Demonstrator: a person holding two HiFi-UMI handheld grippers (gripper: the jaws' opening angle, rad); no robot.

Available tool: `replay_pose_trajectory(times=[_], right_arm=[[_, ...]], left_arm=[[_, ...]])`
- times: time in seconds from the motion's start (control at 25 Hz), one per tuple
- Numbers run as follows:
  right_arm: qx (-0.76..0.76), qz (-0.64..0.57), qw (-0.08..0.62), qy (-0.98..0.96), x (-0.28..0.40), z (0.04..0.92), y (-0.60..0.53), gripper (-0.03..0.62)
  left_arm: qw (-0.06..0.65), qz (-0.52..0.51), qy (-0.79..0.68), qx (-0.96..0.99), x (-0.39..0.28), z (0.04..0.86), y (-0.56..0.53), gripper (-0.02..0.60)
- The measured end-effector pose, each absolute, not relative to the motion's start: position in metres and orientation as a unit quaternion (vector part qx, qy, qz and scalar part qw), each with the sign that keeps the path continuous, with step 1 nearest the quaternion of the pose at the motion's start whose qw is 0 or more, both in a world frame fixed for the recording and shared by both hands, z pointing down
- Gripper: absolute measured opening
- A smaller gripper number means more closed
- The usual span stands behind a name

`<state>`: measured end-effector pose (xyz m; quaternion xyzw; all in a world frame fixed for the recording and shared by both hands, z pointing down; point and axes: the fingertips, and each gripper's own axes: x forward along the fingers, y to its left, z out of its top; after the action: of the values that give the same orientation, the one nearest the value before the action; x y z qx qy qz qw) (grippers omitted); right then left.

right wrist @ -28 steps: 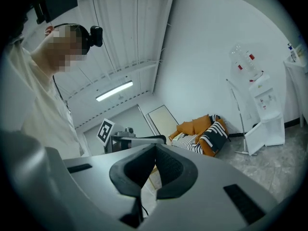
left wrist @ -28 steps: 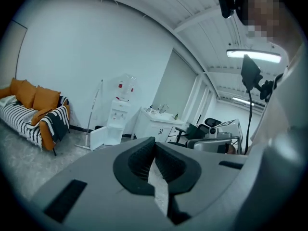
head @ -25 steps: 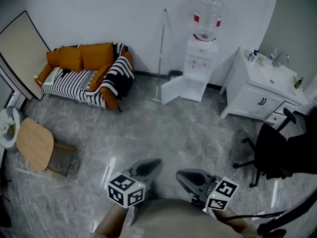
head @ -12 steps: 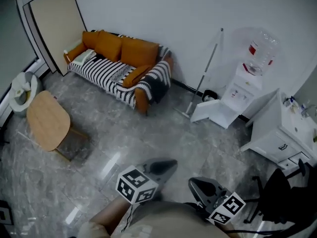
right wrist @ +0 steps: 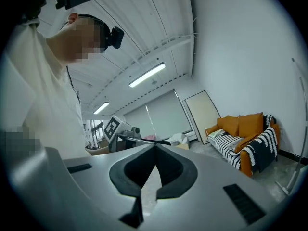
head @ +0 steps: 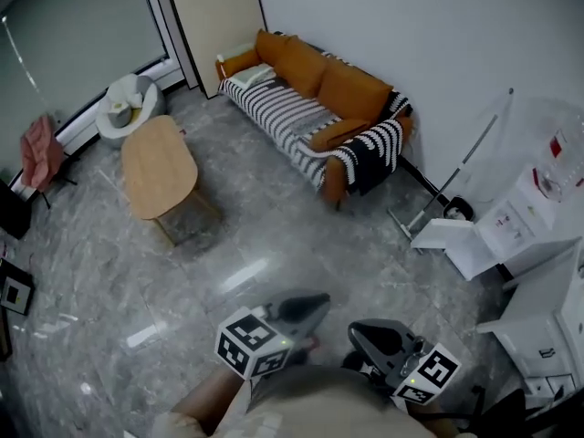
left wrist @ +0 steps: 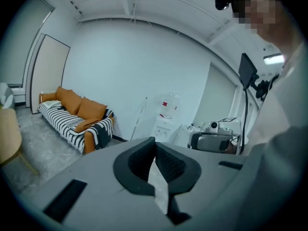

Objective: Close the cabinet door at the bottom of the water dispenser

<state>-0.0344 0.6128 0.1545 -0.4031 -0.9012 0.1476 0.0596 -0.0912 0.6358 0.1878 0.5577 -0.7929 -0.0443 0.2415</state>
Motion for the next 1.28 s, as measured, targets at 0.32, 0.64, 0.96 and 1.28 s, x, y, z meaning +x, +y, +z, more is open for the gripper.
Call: replay_pose_trajectory(times=[0.32,0.64,0.96,1.28], right_arm=[[-0.433,0.156,0.062,-0.886,-0.018,0.157,0.536,0.008],[-0.397,0.184,0.04,-0.898,0.001,0.155,0.456,0.009],[-0.321,0.221,0.032,-0.921,-0.002,0.165,0.396,0.009],[-0.225,0.227,0.044,-0.946,-0.044,0.178,0.352,0.008]], left_arm=[[0.232,-0.008,-0.826,0.513,-0.077,0.183,0.562,-0.006],[0.23,0.036,-0.808,0.541,-0.06,0.178,0.483,-0.006],[0.225,0.064,-0.763,0.603,-0.066,0.185,0.416,-0.006],[0.225,0.056,-0.707,0.668,-0.113,0.206,0.373,-0.006]])
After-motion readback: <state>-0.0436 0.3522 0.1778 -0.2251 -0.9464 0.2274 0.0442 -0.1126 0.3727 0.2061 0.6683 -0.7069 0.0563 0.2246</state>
